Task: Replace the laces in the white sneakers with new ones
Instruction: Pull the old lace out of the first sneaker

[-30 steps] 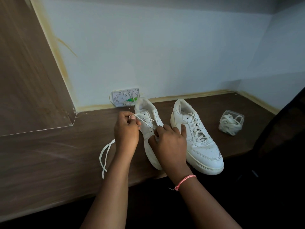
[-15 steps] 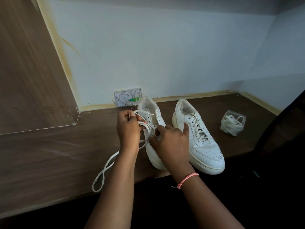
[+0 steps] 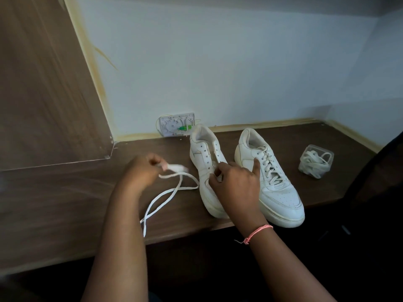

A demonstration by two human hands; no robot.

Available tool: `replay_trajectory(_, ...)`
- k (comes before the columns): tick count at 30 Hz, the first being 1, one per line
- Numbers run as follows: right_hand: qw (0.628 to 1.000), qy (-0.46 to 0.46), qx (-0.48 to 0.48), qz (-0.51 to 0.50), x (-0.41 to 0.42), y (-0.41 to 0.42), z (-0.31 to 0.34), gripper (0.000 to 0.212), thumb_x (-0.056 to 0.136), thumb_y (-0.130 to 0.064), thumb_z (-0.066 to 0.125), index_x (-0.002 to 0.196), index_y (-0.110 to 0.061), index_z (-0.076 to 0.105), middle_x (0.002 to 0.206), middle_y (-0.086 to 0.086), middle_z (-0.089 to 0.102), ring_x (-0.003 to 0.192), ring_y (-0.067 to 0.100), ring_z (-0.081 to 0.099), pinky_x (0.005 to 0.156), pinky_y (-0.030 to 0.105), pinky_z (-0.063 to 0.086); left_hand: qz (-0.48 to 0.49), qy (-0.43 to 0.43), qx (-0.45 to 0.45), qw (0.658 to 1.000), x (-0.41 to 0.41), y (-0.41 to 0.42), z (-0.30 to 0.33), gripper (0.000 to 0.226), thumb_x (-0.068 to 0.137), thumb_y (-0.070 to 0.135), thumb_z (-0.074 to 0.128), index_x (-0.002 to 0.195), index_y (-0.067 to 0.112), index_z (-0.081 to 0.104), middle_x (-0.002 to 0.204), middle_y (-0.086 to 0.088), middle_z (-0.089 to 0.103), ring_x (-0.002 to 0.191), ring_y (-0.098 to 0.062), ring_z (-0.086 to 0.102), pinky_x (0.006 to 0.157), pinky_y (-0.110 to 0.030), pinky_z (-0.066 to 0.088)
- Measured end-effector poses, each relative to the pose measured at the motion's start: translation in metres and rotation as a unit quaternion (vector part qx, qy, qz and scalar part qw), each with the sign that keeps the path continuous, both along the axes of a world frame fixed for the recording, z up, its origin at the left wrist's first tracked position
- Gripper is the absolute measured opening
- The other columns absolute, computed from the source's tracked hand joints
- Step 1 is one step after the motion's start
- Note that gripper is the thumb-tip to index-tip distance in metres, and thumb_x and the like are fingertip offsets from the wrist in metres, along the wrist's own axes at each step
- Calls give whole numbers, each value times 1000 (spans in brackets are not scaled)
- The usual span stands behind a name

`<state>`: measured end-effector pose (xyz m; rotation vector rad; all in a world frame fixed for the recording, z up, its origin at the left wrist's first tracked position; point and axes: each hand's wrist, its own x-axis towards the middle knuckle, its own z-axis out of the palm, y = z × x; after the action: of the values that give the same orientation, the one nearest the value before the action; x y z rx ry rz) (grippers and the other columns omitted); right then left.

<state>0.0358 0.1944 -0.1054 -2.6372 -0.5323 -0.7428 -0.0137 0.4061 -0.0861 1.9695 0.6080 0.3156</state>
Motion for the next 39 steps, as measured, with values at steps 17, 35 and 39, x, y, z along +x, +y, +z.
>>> replay_trajectory(17, 1000, 13, -13, 1, 2, -1, -4, 16, 82, -38, 69, 78, -23, 68, 71, -5, 63, 61, 20, 63, 115, 55, 20, 127, 33, -2, 991, 27, -13, -48, 30, 81, -5, 70, 68, 20, 62, 69, -12, 67, 63, -23, 61, 69, -34, 52)
replay_trajectory(35, 966, 248, 56, -54, 43, -116, 35, 64, 79, -48, 72, 133, -24, 49, 129, 6, 52, 114, 27, 55, 96, 48, 46, -6, -27, 285, 958, 31, -142, 1, 66, 72, 60, 74, 128, 34, 50, 143, 1, 36, 126, -29, 38, 96, -43, 44)
replay_trajectory(39, 948, 312, 38, -61, 41, -122, 29, 79, 76, -52, 73, 141, -23, 39, 135, 7, 52, 120, 27, 54, 98, 42, 45, -27, 35, 342, 939, 36, -166, -11, 82, 72, 56, 76, 139, 34, 35, 156, -4, 13, 137, -31, 22, 107, -44, 33)
